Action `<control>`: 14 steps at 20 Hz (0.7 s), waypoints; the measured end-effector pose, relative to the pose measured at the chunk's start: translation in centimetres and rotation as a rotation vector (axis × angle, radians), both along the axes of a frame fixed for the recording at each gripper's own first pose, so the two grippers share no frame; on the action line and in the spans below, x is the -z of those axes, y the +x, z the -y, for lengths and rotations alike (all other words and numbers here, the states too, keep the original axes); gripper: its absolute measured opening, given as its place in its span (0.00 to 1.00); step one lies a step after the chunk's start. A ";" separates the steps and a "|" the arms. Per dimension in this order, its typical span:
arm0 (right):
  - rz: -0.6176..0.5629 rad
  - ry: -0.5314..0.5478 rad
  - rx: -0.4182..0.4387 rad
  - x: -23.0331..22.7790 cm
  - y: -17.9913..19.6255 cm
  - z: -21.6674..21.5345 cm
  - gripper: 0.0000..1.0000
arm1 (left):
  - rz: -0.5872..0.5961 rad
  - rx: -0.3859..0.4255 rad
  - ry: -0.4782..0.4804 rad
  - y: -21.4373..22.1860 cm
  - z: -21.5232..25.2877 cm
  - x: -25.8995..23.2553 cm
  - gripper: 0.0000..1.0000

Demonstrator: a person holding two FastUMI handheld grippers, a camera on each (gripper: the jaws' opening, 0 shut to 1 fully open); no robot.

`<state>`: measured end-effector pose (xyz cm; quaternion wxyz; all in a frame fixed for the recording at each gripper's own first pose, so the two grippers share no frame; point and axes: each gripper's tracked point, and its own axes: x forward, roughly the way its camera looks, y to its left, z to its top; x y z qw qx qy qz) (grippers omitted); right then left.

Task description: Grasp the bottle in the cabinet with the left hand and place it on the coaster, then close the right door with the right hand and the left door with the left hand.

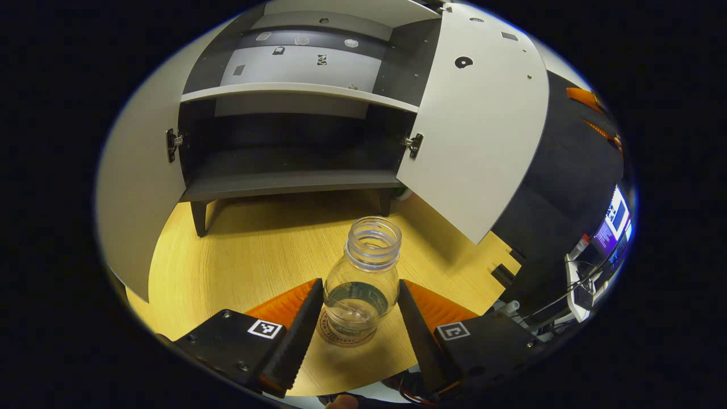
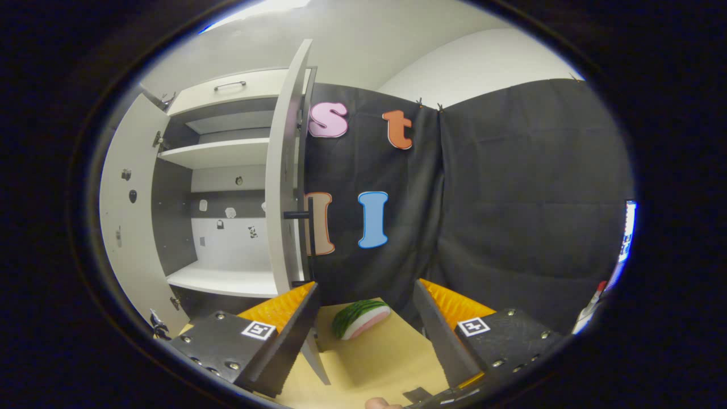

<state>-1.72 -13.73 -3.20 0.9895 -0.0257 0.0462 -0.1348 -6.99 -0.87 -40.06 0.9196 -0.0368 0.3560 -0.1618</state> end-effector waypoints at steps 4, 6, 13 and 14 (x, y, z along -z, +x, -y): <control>0.004 0.004 0.000 -0.1 0.3 0.0 0.97 | 0.038 0.021 0.005 0.2 0.1 -0.7 0.84; 0.003 0.004 -0.005 -0.1 0.4 -0.2 1.00 | 0.038 0.021 0.020 0.2 -0.3 -0.1 0.84; 0.001 -0.019 -0.003 -0.2 0.1 0.2 1.00 | 0.016 -0.039 -0.004 0.6 -0.7 0.9 0.84; 0.002 -0.018 0.001 -0.2 0.0 0.4 1.00 | 0.014 -0.046 -0.009 0.6 -0.6 0.9 0.89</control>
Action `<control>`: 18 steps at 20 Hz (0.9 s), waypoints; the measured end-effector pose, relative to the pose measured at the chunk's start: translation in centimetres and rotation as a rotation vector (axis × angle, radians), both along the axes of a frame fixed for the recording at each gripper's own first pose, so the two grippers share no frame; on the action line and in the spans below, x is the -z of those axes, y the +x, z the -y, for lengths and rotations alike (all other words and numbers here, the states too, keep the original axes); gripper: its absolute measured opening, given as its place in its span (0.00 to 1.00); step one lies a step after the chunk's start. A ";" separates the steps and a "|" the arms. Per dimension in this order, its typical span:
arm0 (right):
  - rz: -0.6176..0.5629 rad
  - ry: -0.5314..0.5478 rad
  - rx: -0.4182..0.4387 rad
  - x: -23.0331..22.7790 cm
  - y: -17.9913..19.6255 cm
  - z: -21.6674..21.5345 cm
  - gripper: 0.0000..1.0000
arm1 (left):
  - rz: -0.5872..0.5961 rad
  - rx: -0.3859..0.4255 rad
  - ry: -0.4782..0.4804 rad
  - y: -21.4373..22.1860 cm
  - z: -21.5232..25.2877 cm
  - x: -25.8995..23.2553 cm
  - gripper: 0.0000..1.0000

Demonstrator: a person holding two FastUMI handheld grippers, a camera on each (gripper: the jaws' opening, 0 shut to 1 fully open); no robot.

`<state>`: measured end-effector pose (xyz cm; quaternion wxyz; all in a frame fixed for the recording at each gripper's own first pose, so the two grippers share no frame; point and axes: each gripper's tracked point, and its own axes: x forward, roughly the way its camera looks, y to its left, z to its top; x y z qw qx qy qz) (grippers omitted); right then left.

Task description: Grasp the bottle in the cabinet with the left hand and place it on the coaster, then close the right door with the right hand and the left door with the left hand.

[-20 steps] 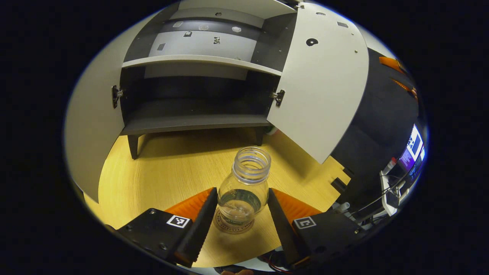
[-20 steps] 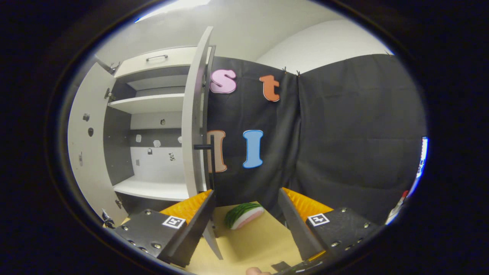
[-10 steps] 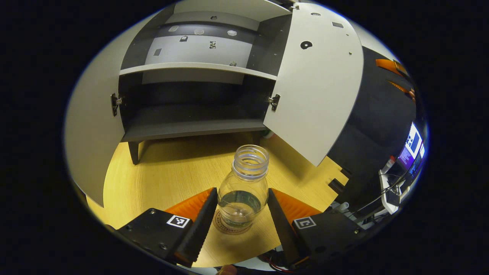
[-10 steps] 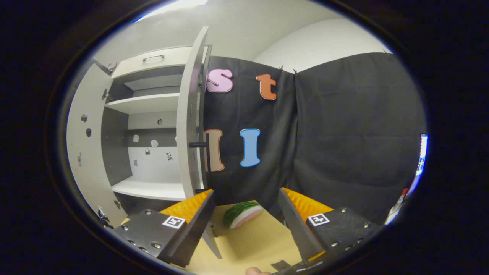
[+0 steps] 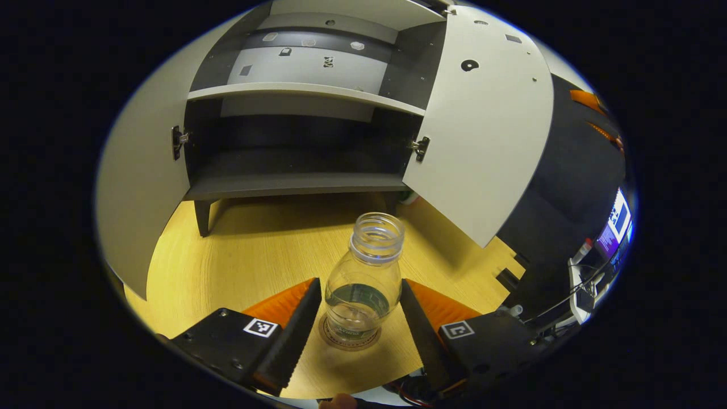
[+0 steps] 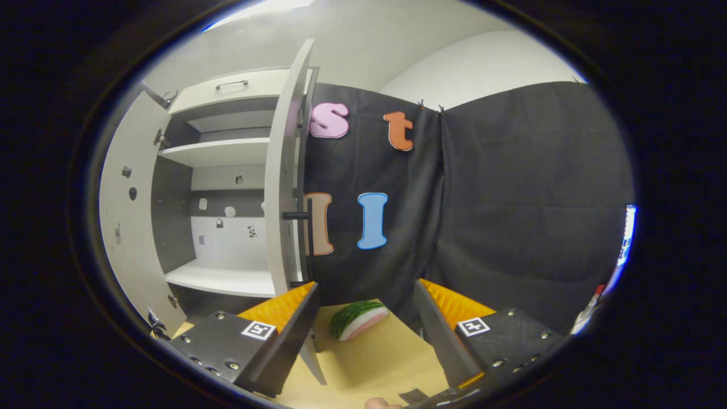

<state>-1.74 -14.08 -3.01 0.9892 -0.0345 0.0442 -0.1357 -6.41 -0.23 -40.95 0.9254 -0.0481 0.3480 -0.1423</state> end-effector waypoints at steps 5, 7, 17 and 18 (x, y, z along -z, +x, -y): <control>0.002 0.015 0.009 0.1 -0.1 0.2 1.00 | 0.013 0.023 0.008 -0.5 0.8 -0.8 0.95; 0.000 0.012 0.005 0.1 -0.1 0.1 1.00 | 0.035 0.045 0.015 -0.7 1.2 -1.7 0.95; 0.020 0.007 -0.030 -0.7 1.0 -0.8 1.00 | 0.244 -0.007 0.000 2.4 1.4 -12.5 0.95; 0.029 0.011 -0.037 -1.1 1.4 -0.9 1.00 | 0.273 -0.019 -0.002 3.1 1.3 -14.3 0.95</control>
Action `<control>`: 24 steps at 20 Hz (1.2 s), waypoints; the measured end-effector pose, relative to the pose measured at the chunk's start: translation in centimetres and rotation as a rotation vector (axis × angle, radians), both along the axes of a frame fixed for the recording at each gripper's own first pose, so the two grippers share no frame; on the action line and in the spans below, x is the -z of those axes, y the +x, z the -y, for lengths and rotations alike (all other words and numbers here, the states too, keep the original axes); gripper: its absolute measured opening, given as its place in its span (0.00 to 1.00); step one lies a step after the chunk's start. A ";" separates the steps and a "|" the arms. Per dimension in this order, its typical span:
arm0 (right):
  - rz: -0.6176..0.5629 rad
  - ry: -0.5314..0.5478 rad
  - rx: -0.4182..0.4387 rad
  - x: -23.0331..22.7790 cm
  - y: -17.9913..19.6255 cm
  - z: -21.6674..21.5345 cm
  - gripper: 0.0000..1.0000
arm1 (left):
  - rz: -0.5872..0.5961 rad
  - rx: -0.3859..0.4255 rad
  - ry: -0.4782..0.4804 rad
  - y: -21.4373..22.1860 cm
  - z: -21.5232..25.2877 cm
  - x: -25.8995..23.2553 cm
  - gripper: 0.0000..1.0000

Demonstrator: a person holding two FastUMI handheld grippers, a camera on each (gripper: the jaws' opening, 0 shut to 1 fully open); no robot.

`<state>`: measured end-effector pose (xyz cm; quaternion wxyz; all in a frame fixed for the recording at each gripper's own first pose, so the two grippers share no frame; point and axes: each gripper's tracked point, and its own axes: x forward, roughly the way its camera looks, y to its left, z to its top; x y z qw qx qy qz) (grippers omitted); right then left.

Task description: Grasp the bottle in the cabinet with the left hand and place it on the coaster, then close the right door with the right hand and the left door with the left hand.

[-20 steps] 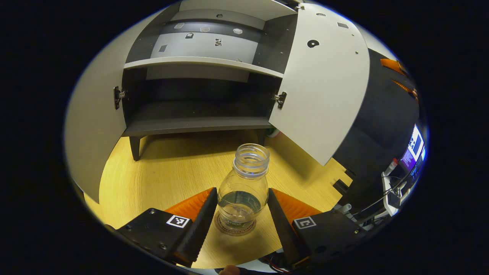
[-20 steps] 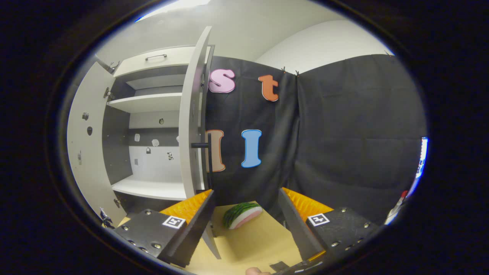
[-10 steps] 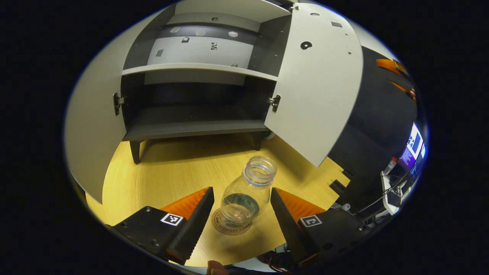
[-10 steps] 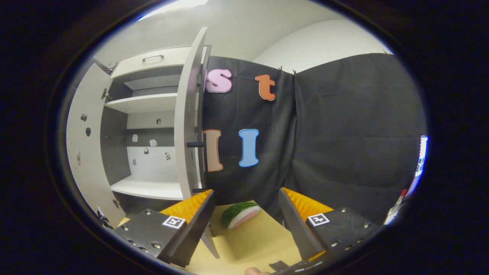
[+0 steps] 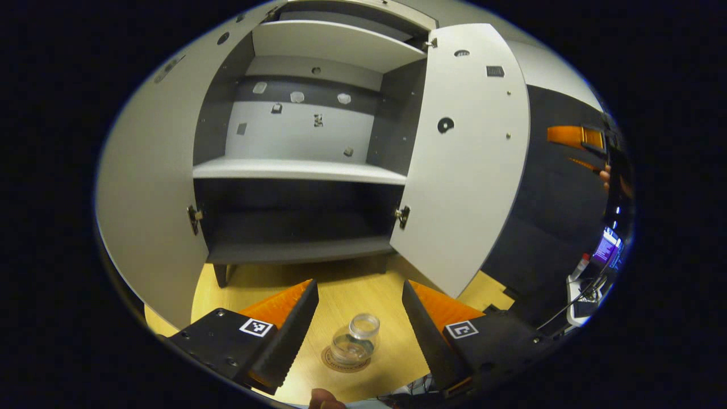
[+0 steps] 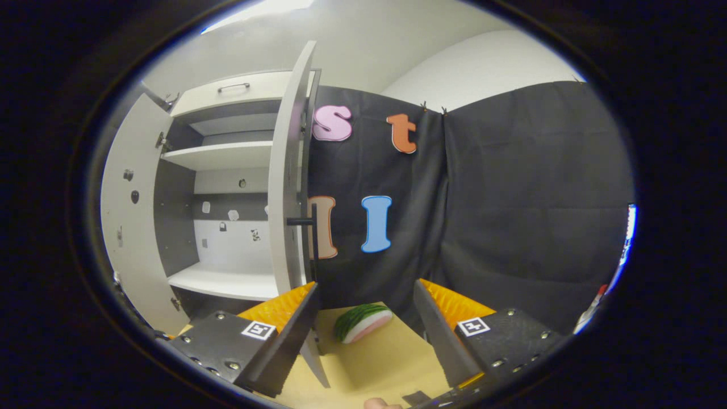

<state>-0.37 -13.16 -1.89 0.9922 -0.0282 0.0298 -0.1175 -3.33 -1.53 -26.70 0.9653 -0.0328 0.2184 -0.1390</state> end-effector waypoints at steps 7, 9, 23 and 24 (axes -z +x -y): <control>0.111 -0.026 -0.085 -4.9 3.9 -1.6 1.00 | 0.203 -0.130 0.011 3.1 -2.3 -13.0 0.97; 0.128 -0.021 -0.112 -5.7 4.7 -2.0 1.00 | 0.229 -0.167 0.020 3.0 -3.3 -15.2 0.97; 0.100 -0.013 -0.400 -5.5 6.9 -8.4 1.00 | 0.360 -0.346 0.027 0.3 -7.9 -22.6 0.96; 0.099 -0.008 -0.419 -5.4 7.1 -9.2 0.97 | 0.360 -0.354 0.027 0.3 -8.1 -22.5 0.96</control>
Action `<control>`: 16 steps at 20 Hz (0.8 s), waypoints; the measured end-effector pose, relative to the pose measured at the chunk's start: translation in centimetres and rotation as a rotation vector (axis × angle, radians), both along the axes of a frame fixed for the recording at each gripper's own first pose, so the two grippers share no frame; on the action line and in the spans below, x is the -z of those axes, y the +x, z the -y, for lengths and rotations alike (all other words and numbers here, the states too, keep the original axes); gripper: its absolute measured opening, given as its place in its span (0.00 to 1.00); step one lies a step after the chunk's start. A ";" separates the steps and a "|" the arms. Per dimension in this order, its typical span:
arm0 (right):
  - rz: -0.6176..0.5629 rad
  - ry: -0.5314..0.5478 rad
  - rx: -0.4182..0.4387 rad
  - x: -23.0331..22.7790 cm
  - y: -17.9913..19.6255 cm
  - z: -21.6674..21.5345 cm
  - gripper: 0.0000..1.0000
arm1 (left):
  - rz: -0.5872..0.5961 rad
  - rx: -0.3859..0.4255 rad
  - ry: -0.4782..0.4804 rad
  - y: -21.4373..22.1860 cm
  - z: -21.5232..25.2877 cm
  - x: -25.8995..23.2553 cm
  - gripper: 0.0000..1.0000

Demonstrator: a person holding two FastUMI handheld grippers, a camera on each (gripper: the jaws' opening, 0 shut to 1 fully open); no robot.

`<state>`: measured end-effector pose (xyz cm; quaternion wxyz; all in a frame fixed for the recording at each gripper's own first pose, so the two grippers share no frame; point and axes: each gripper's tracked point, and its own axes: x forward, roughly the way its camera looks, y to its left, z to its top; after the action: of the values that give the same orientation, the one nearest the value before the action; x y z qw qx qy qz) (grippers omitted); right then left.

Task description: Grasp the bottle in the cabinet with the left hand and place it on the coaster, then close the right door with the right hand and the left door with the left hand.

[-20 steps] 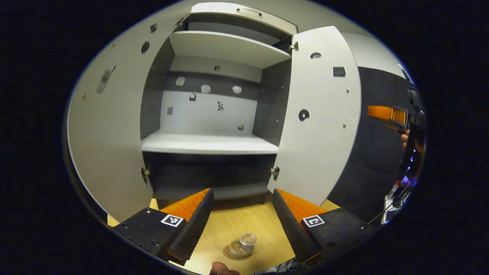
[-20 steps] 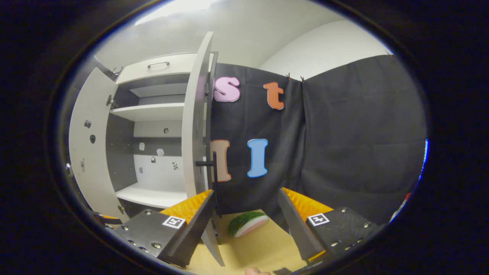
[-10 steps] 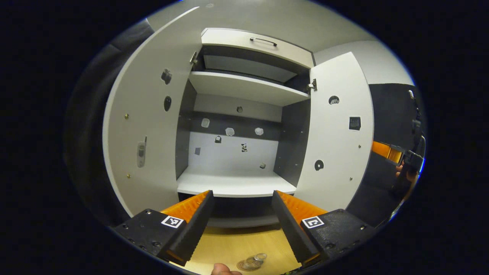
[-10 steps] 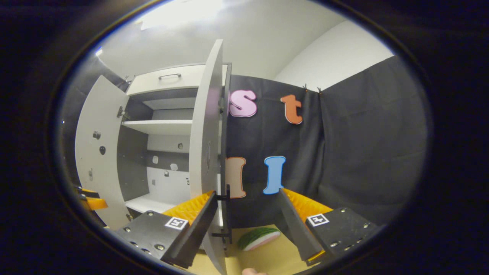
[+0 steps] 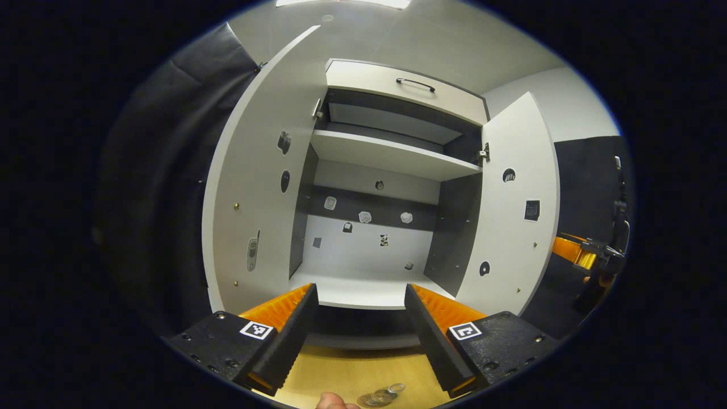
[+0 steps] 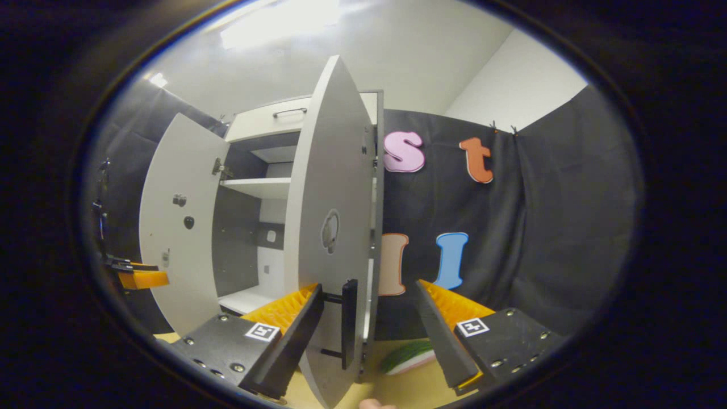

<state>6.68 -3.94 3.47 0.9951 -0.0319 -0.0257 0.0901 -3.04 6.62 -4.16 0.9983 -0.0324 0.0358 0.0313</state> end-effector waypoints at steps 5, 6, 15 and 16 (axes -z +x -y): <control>-0.016 0.001 -0.041 0.5 0.8 -1.4 0.97 | 0.005 -0.044 0.000 -0.6 -1.4 0.2 0.93; -0.017 0.001 -0.044 0.5 1.0 -1.4 0.97 | 0.005 -0.052 0.000 -0.9 -1.6 0.1 0.96; -0.055 0.018 -0.106 1.6 2.9 -3.7 0.97 | 0.038 -0.108 -0.007 -2.5 -3.6 -1.1 0.96; -0.062 0.009 -0.108 2.1 3.2 -4.8 0.93 | 0.040 -0.116 -0.007 -2.8 -3.9 -1.3 0.96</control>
<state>9.93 0.84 1.40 0.9892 -0.0232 0.0032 0.1446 -5.88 10.50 -2.90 0.9952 -0.0387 0.0139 0.0885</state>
